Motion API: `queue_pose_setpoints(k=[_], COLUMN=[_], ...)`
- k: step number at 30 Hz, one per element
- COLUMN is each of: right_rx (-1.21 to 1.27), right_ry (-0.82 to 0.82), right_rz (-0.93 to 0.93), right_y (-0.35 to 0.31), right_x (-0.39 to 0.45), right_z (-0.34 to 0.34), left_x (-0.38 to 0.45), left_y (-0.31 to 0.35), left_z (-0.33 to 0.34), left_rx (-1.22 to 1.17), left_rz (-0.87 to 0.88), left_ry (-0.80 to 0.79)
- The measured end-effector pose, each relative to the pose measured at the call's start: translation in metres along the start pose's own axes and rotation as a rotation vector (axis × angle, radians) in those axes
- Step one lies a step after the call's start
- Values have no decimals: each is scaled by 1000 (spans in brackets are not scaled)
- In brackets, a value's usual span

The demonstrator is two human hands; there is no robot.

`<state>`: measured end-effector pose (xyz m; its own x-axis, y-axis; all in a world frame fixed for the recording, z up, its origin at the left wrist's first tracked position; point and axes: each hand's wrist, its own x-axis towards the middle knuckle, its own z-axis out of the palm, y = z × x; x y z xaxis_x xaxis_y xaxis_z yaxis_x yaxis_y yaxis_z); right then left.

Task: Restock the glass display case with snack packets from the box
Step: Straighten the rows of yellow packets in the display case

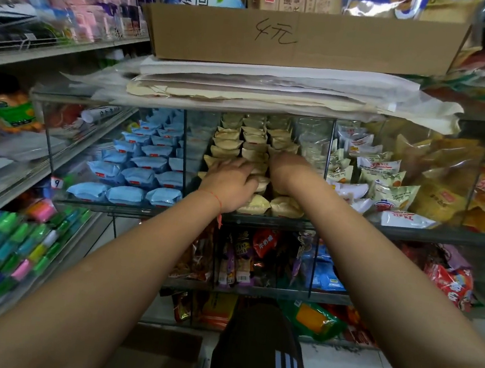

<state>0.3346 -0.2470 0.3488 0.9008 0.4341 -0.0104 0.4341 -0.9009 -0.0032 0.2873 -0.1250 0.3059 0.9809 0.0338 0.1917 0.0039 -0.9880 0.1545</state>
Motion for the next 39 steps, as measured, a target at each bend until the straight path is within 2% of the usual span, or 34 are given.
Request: queue_pose_setpoints(k=[7,11,14,19,23,28,31,35,39], right_rx=[-125,-146,-140,-73,-12,30,3,-40,-74], right_ry=[-20,-94,-111,55,27,69,72,-2,10], right_rz=[32,14,-3,-47,-99,-117,-10,95,183], right_y=[-2,-3,-3,-10,-15,-14,-7,-4,4], right_x=[8,13,18,31,46,58,60,61,64], right_z=[-5,-11,-15,-11,4,14,11,14,14], left_x=[8,8,6,10,21,42,52,57,59], left_y=[-7,-14,-20,-20,-19,-22,-23,-24,-24], left_z=[3,1,3,2,-6,-7,2,8,8], left_rx=[56,-27,-52,-52,-41,-40,-11,-19,-41], left_rz=[15,-6,-39,-71,-111,-37,-20,-28,-52], left_ry=[-49,6,-23,42,61,-14,-61,-60,-116])
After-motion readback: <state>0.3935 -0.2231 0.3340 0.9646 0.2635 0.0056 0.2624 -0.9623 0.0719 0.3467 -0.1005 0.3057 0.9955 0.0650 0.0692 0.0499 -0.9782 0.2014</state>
